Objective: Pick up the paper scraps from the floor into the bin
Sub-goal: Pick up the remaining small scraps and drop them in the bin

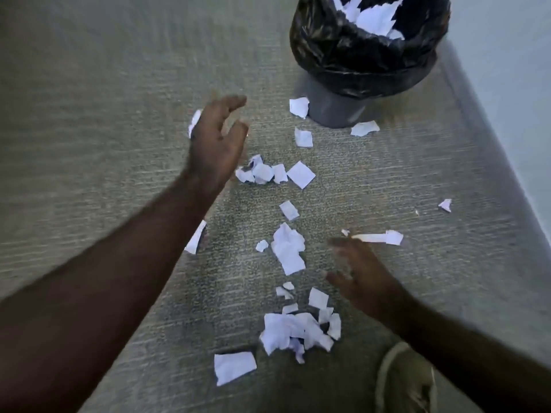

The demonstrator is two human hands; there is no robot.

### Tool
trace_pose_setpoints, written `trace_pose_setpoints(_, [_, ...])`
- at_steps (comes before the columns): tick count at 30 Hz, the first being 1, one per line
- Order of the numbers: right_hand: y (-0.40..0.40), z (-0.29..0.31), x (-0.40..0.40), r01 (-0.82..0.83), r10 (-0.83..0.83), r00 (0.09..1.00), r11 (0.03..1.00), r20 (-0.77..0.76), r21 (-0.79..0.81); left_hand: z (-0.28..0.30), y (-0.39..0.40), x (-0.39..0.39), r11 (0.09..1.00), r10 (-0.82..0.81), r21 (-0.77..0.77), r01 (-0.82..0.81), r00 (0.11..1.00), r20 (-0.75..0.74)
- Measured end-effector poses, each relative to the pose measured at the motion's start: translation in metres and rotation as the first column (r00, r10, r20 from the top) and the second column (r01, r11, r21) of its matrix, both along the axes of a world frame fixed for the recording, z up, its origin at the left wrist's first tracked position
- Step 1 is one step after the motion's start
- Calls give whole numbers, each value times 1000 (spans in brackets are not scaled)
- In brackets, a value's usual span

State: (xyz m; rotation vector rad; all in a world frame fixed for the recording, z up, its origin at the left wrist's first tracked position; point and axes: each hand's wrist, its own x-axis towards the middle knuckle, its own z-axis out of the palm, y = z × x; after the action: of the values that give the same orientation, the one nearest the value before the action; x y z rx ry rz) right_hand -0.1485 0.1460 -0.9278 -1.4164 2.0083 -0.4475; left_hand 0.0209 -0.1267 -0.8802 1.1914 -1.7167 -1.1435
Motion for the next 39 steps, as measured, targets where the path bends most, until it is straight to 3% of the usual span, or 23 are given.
trace_pose_setpoints(3, [58, -43, 37, -59, 92, 992, 940, -82, 335, -43, 38, 58, 1000, -19, 10, 17, 979, 205])
trace_pose_setpoints(6, [91, -70, 68, -18, 136, 967, 878, -214, 479, -86, 62, 105, 998, -56, 13, 56, 894, 445])
trace_pose_setpoints(9, [119, -103, 96, 128, 36, 945, 875, -326, 468, -122, 81, 134, 989, -145, 64, 134, 783, 606])
trace_pose_setpoints(12, [131, -107, 124, 105, 39, 860, 962, -509, 251, -140, 93, 145, 981, -189, 98, 167, 712, 676])
trace_pose_setpoints(15, [130, -108, 136, 123, -61, 893, 986, -446, 111, -136, 100, 141, 978, -209, 156, 140, 692, 691])
trace_pose_setpoints(18, [111, -97, 146, 187, -149, 930, 979, -335, 83, -135, 104, 137, 979, -204, 159, 130, 684, 700])
trace_pose_setpoints(22, [91, -99, 149, 105, -141, 926, 987, -349, -119, -139, 110, 132, 977, -213, 150, 151, 665, 716])
trace_pose_setpoints(27, [43, -98, 139, 52, -48, 957, 999, -285, 8, -138, 119, 121, 971, -239, 159, 178, 699, 674])
trace_pose_setpoints(39, [-50, -103, 101, 134, -141, 959, 990, -244, -44, -133, 145, 121, 946, -323, 179, 269, 757, 569])
